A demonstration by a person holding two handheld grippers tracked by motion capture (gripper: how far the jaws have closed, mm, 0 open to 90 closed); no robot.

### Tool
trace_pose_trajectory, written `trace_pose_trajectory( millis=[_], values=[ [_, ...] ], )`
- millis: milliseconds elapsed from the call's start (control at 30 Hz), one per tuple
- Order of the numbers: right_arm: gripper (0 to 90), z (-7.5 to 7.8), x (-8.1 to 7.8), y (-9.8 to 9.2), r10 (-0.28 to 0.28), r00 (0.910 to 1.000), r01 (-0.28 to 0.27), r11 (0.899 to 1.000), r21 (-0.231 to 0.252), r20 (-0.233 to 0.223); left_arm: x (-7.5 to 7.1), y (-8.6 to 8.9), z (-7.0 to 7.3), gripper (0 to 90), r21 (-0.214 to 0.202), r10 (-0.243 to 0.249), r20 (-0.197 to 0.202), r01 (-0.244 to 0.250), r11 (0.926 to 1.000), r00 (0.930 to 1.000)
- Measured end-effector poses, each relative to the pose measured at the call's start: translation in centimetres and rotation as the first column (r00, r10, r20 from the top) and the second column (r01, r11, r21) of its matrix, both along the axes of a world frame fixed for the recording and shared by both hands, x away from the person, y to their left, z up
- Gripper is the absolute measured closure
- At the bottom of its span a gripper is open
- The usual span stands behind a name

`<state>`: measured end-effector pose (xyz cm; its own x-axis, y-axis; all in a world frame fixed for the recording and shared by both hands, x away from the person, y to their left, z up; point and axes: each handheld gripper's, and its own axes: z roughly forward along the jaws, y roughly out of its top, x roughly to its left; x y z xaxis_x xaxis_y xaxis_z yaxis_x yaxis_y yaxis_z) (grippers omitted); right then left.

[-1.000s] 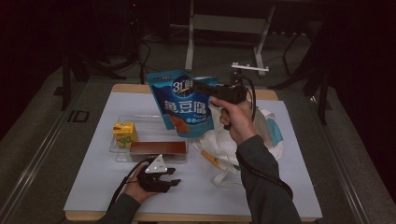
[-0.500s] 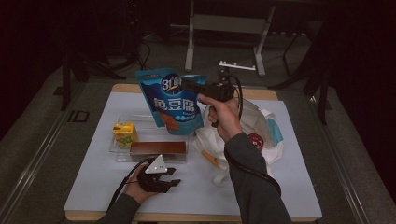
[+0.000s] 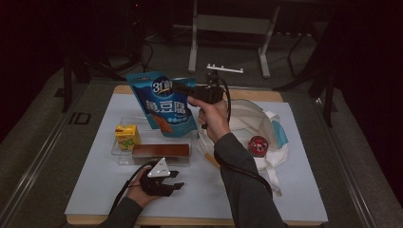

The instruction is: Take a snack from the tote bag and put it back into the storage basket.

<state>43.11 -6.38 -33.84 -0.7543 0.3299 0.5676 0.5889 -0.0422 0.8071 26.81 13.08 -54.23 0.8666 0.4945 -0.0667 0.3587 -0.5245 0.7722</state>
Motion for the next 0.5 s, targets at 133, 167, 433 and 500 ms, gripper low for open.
trace_pose_trajectory(
  millis=[133, 167, 433, 500],
  values=[
    [89.8, -0.9, 0.4, 0.8, 0.002, 0.9999, -0.002, 1.000, 0.009, -0.017, 0.0, 0.0, 0.0, 50.3, 0.002, -0.003, 0.004, 0.003, 1.0000, 1.0000],
    [89.8, -0.9, 0.4, 0.8, 0.002, 0.9999, -0.002, 1.000, 0.009, -0.017, 0.0, 0.0, 0.0, 50.3, 0.002, -0.003, 0.004, 0.003, 1.0000, 1.0000],
    [89.7, -2.4, 1.3, 2.4, -0.007, 0.9993, 0.007, 1.000, -0.009, -0.038, -0.1, 0.0, 0.0, 50.8, 0.000, -0.009, 0.006, 0.009, 1.0000, 0.9999],
    [89.7, -2.6, 1.4, 2.8, -0.007, 0.9995, 0.007, 1.000, -0.025, -0.031, -0.1, 0.0, 0.0, 51.4, 0.003, -0.011, 0.009, 0.011, 0.9999, 0.9999]
  ],
)
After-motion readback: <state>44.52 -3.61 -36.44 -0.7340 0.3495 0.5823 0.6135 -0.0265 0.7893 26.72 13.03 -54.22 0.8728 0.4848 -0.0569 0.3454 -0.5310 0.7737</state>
